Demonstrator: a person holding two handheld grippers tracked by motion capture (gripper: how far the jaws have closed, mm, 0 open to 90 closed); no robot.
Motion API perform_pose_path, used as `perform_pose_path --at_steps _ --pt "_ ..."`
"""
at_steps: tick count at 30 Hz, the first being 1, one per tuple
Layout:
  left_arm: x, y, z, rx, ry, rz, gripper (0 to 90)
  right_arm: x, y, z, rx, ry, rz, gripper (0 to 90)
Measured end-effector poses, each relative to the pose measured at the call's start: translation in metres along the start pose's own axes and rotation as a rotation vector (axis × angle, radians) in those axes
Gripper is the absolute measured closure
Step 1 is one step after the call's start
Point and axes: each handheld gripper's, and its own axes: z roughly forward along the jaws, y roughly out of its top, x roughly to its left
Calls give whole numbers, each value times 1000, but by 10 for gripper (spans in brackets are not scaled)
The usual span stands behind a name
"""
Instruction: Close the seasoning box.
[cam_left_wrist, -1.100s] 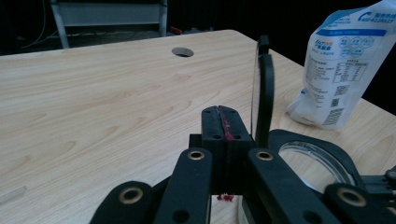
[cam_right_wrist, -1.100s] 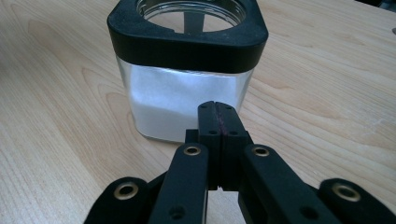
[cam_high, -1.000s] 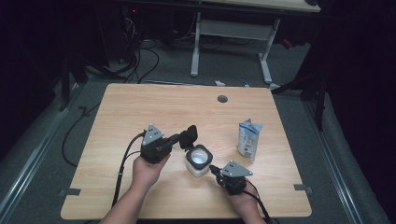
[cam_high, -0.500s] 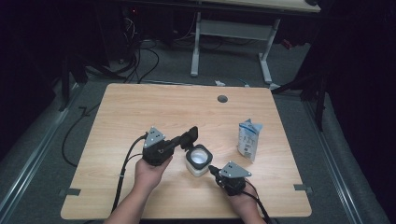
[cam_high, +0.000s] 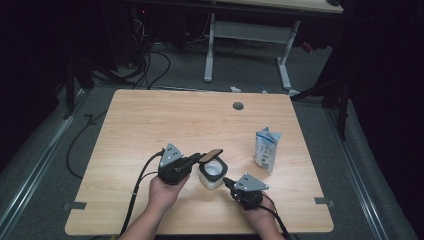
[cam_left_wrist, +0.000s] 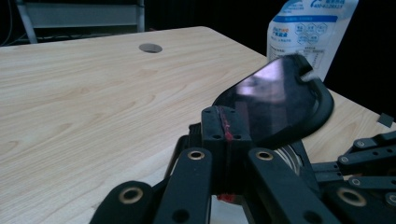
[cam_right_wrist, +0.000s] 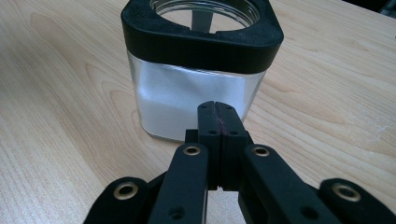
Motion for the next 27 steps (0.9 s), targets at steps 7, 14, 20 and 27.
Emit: perform_pose_path --at_steps 7,14,20,27 --pt "-7 -7 -1 0 -8 6 900 0 0 0 1 2 -1 900" --pt "-12 -24 -8 20 17 36 900 0 -1 -1 1 0 -1 900" --pt "-12 -46 -6 78 21 21 900 -1 -1 -1 8 5 7 900" --pt "-15 -55 3 106 11 9 900 -5 -2 0 12 6 35 900"
